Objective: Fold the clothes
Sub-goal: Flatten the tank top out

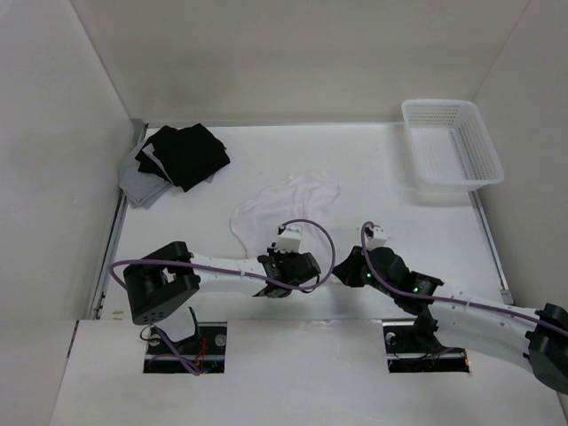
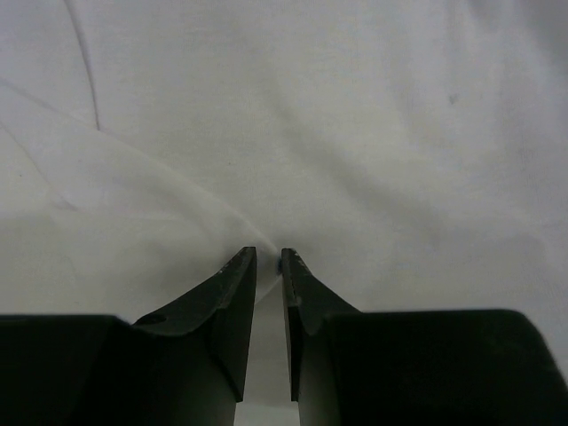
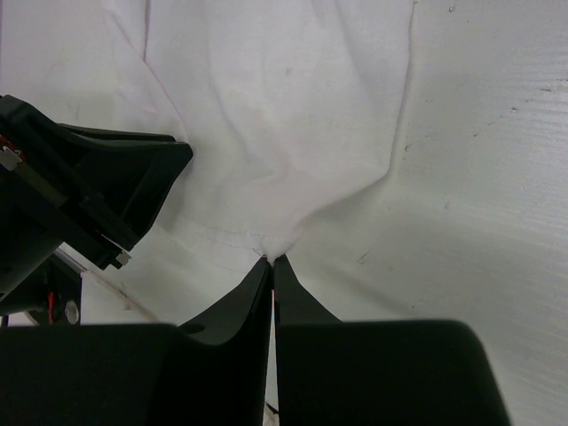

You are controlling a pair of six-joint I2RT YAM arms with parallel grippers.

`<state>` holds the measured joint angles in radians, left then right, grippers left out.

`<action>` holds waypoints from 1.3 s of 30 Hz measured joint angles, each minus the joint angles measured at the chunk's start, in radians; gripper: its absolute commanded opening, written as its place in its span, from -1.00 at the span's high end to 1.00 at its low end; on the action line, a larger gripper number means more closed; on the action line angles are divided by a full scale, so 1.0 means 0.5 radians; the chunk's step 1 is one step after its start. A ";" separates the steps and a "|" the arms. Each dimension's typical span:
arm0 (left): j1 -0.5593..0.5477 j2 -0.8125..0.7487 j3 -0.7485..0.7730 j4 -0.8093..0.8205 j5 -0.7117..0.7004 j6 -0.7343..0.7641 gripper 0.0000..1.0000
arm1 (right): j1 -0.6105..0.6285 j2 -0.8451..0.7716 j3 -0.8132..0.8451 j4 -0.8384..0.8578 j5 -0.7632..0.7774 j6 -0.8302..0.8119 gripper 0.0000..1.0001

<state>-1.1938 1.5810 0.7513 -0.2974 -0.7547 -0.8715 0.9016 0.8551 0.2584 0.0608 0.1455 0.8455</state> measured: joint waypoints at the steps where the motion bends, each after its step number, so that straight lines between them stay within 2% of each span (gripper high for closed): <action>1: 0.000 0.000 -0.002 0.001 0.001 -0.004 0.68 | 0.000 -0.006 -0.002 0.000 0.000 0.000 0.89; 8: 0.004 0.000 -0.007 0.004 0.000 -0.018 0.80 | 0.000 -0.049 -0.025 0.000 0.000 0.000 0.89; 14: 0.010 -0.006 -0.015 0.023 -0.002 -0.018 0.99 | 0.000 -0.051 -0.025 0.002 0.001 0.000 0.89; 17: 0.019 -0.071 -0.071 0.061 -0.005 -0.017 1.00 | 0.000 -0.062 -0.025 0.002 0.001 0.001 0.91; 21: 0.060 -0.333 -0.163 0.063 -0.036 0.008 1.00 | 0.000 -0.127 -0.025 -0.002 0.002 -0.001 0.96; 26: 0.182 -0.981 -0.175 0.067 -0.143 0.161 1.00 | -0.012 -0.281 0.036 -0.081 0.022 -0.040 1.00; 30: 0.238 -1.479 -0.101 0.063 -0.279 0.358 1.00 | -0.021 -0.340 0.308 -0.263 0.114 -0.146 1.00; 34: 0.220 -1.790 0.094 0.124 -0.440 0.645 1.00 | -0.016 -0.394 0.751 -0.414 0.291 -0.307 1.00; 39: 0.151 -1.995 0.288 0.523 -0.547 1.116 1.00 | 0.124 -0.362 1.445 -0.510 0.590 -0.594 1.00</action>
<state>-1.1183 0.5835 0.8951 -0.0357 -1.0283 -0.3134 0.9638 0.6743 0.9810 -0.1944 0.4404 0.5484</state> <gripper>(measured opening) 0.007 0.008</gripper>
